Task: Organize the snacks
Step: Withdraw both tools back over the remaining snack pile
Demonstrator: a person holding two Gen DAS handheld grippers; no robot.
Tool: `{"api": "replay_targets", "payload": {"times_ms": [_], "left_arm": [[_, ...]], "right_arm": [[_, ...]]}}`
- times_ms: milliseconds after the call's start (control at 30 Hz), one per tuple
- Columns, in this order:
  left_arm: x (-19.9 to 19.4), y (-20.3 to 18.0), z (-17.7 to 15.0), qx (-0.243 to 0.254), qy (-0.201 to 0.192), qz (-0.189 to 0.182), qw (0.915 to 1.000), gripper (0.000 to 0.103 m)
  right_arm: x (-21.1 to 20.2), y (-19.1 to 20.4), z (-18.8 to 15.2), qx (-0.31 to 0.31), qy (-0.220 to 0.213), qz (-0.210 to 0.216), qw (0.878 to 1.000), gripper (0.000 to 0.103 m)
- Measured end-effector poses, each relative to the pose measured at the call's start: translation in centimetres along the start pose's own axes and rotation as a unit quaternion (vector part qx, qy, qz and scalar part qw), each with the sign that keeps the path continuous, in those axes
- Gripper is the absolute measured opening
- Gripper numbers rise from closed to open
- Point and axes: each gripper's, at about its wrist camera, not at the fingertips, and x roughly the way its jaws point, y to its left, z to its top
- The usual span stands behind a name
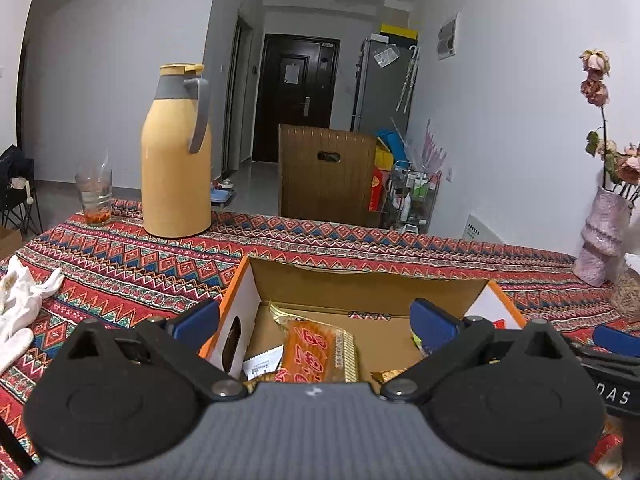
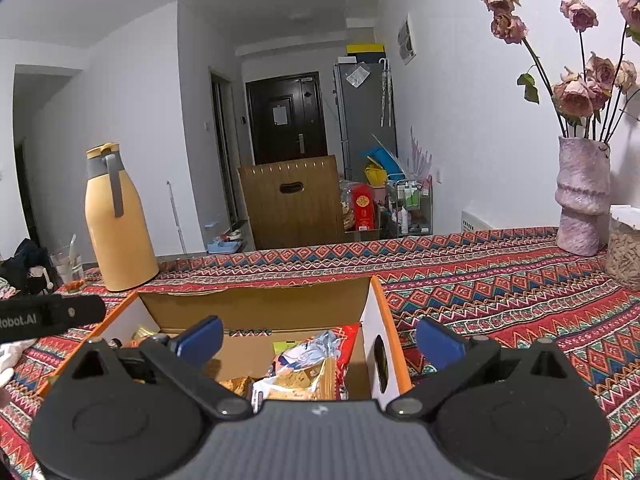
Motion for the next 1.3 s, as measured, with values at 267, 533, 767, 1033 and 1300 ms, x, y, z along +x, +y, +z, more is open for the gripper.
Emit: {"api": "replay_targets", "payload": {"times_ms": [267, 533, 767, 1033, 1300], "left_arm": [[-2.8, 0.6, -1.2, -0.001, 0.015, -0.011, 0.9998, 0.103], [-5.7, 1.8, -3.7, -0.002, 0.035, -0.016, 0.9993, 0.103], [-7.7, 3.1, -6.6, 0.008, 0.061, -0.014, 0.9980, 0.103], [-8.8, 4.5, -10.1, 0.015, 0.094, -0.015, 0.9954, 0.103], [-8.3, 5.4, -12.7, 0.033, 0.115, -0.016, 0.9927, 0.103]], "right_arm": [[-3.5, 0.3, -1.0, -0.006, 0.004, 0.002, 1.000, 0.103], [-6.7, 0.8, -3.4, -0.015, 0.026, 0.005, 1.000, 0.103], [-8.6, 1.1, -6.6, -0.023, 0.061, 0.008, 0.998, 0.103], [-10.2, 0.7, -10.1, -0.011, 0.104, 0.012, 0.994, 0.103], [-10.9, 0.6, -12.3, -0.011, 0.130, 0.009, 0.991, 0.103]]}}
